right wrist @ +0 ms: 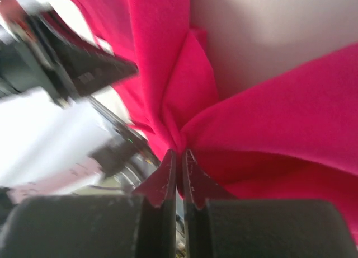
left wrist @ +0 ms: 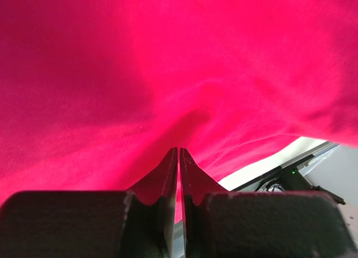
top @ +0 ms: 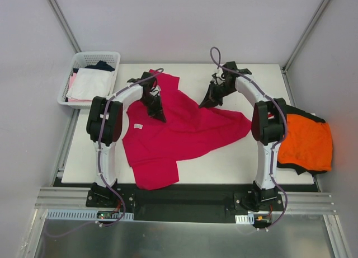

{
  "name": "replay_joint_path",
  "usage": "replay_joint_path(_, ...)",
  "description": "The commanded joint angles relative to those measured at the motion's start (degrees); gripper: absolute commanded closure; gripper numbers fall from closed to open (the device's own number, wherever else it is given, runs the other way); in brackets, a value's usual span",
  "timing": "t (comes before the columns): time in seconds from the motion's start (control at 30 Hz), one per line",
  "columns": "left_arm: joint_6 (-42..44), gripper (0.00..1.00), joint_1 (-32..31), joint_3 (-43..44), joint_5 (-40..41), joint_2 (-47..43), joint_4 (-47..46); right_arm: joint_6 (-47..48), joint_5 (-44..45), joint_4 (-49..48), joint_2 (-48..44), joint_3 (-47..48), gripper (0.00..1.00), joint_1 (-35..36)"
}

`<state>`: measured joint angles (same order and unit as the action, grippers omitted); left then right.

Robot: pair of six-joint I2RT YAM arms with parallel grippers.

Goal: Fold and stack the t-shirts
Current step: Flatten the tshirt out

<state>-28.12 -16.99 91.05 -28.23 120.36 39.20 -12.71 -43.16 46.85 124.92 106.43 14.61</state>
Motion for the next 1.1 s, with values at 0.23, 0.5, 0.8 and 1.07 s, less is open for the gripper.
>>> replay_joint_path(0.23, -4.2, 0.96, -1.3, 1.2, -0.5, 2.7, -2.2, 11.2, 12.6, 13.4, -10.0, -24.6, 0.99, 7.4)
replay_joint_path(0.5, -8.0, 0.95, -1.4, 8.7, -2.6, 6.1, -2.4, 11.7, 13.8, 14.1, -7.8, -23.5, 0.92, 7.8)
replay_joint_path(0.8, -9.0, 0.90, -5.0, 16.3, -9.7, 9.1, -5.4, 12.4, 14.1, 16.4, -4.1, -11.9, 0.61, 5.6)
replay_joint_path(1.07, -7.3, 0.90, -6.8, 9.9, -8.6, 6.0, -6.2, 7.2, 7.7, 9.2, 4.4, -1.3, 0.61, -2.6)
